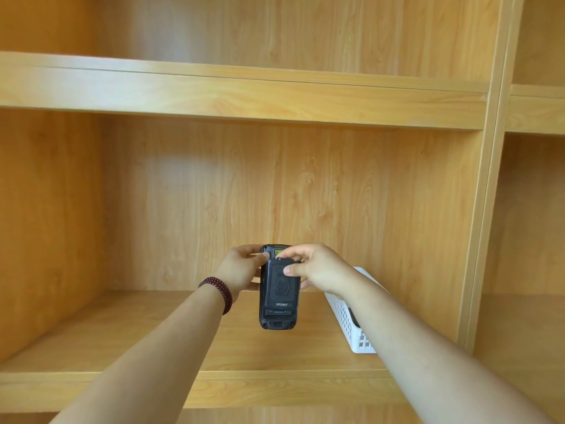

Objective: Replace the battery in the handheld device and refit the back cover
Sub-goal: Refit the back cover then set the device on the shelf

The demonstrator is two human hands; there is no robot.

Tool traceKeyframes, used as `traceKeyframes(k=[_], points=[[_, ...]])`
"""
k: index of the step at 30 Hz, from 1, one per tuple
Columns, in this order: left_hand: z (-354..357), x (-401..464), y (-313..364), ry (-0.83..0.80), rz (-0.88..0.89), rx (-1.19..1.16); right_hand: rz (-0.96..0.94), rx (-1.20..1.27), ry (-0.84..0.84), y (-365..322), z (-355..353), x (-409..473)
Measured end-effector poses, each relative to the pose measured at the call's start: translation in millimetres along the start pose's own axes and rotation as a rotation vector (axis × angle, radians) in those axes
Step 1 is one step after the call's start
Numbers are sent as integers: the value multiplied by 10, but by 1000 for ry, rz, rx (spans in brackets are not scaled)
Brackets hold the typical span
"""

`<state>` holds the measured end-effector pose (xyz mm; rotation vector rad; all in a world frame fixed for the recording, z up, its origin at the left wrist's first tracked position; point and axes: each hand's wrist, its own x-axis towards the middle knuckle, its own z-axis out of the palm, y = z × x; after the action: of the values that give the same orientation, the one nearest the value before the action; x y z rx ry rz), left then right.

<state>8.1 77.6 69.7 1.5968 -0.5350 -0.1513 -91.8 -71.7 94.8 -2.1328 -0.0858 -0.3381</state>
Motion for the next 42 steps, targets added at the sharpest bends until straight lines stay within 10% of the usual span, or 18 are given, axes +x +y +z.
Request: traceKeyframes(k=[23, 42], points=[[7, -41, 33, 20, -37, -14, -320, -500, 106, 80, 141, -225], [37, 24, 26, 23, -39, -30, -283, -444, 176, 235, 121, -175]])
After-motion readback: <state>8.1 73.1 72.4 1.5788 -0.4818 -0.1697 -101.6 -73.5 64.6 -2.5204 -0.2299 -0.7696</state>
